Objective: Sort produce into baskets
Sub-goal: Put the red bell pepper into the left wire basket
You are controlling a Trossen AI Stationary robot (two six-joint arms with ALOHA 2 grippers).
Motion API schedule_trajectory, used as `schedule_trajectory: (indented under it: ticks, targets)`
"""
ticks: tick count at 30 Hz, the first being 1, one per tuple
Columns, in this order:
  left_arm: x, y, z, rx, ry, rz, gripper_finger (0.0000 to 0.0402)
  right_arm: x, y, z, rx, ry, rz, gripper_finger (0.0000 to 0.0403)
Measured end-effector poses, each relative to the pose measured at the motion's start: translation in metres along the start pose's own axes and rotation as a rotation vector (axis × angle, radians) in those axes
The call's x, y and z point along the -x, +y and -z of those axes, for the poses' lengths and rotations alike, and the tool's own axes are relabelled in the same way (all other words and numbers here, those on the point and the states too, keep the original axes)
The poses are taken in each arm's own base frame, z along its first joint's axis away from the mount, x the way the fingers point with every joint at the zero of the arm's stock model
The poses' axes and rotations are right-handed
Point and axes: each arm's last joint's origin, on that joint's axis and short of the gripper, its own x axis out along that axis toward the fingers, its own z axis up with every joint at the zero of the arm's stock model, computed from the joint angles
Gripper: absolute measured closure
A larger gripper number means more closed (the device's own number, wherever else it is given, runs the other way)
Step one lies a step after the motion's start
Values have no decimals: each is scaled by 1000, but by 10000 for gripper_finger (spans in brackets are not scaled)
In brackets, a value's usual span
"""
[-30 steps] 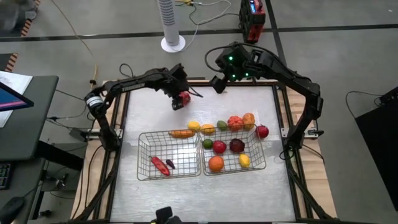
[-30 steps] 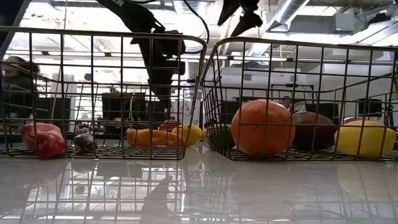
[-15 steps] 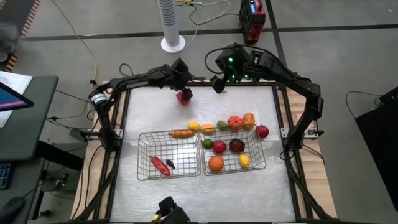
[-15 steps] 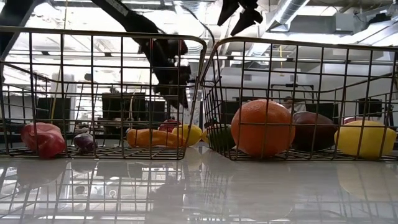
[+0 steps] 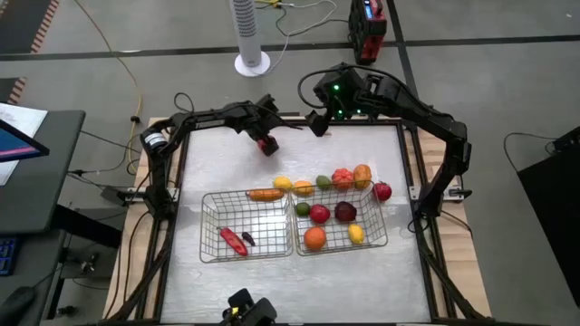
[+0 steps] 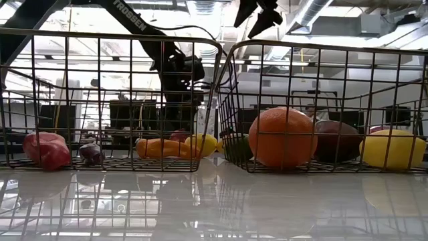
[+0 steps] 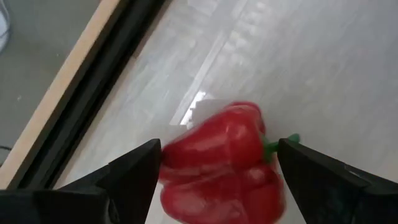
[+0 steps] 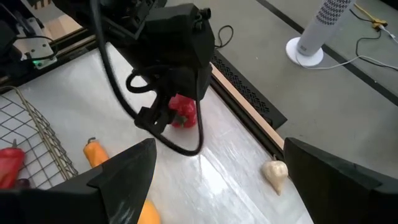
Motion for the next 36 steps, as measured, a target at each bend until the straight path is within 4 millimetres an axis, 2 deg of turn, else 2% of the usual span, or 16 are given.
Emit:
schedule_trajectory:
  ticks: [7,14,22,29,36]
  targets:
    - [-4,1,1,-22,7,14,97,0,3,-1,2,-18,-9,26]
    - [-4,1,5,15,46,39,145,0,3,-1,2,-18,-8,26]
    - [13,1,9,71,64,128,167,0,0,-2,32,-17,-2,26]
    - [64,-2,12,117,3,281,168,-1,-5,-2,70,-16,9,26]
    - [143,-16,19,143,-177,494,168,-4,-23,-5,80,-9,-25,26]
